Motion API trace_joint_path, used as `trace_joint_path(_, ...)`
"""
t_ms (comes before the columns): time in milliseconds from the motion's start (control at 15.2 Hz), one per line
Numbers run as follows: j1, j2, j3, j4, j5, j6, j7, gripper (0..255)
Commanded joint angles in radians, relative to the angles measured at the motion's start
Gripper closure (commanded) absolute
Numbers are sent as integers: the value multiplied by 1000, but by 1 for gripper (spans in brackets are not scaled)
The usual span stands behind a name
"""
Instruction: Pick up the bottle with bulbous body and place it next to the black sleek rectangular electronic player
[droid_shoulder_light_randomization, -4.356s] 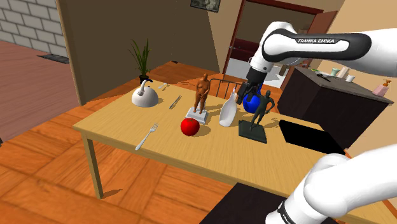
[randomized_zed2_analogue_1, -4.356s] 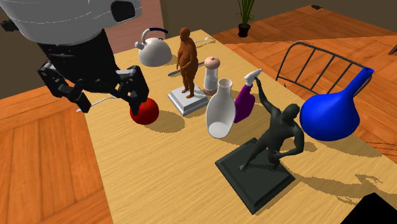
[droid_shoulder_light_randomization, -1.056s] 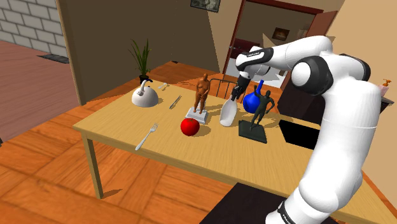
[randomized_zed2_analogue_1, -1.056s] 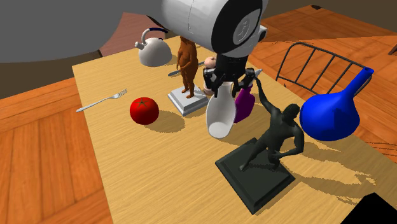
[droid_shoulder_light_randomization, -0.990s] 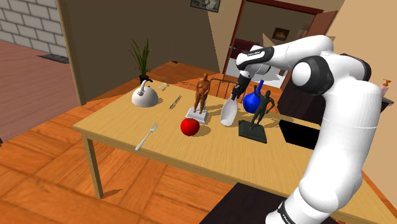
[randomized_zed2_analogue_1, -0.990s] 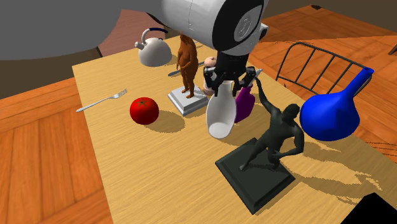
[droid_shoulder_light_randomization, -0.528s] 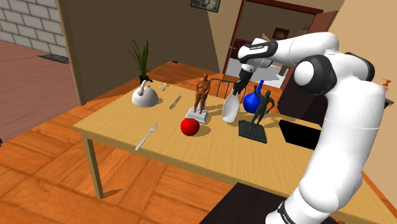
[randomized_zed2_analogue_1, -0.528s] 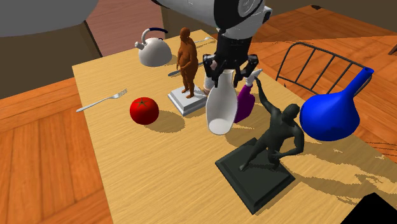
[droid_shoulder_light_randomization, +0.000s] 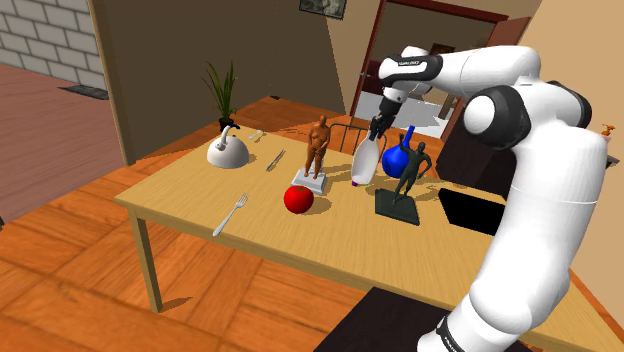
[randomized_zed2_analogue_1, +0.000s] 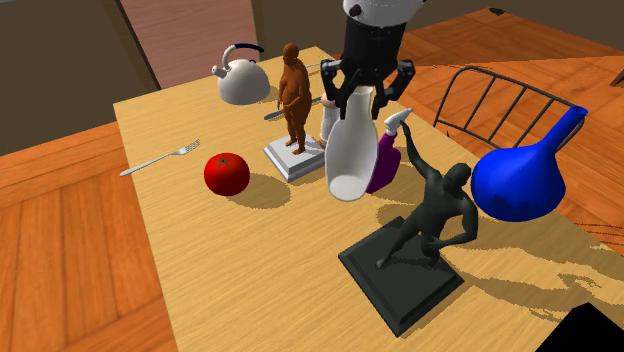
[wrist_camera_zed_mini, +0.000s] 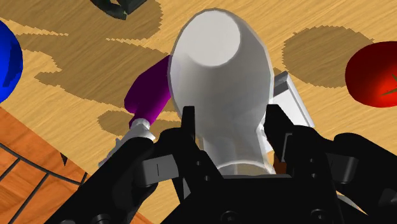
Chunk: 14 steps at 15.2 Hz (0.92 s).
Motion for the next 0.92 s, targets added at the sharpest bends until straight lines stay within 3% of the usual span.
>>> trace_joint_path(0, -1, -5, -1, 22, -3, -26, 3, 255)
trace_joint_path(264, -5, -3, -3, 72, -4, -73, 7, 255)
trace_joint_path(858, -65, -197, -69, -177, -59, -18, -134, 255)
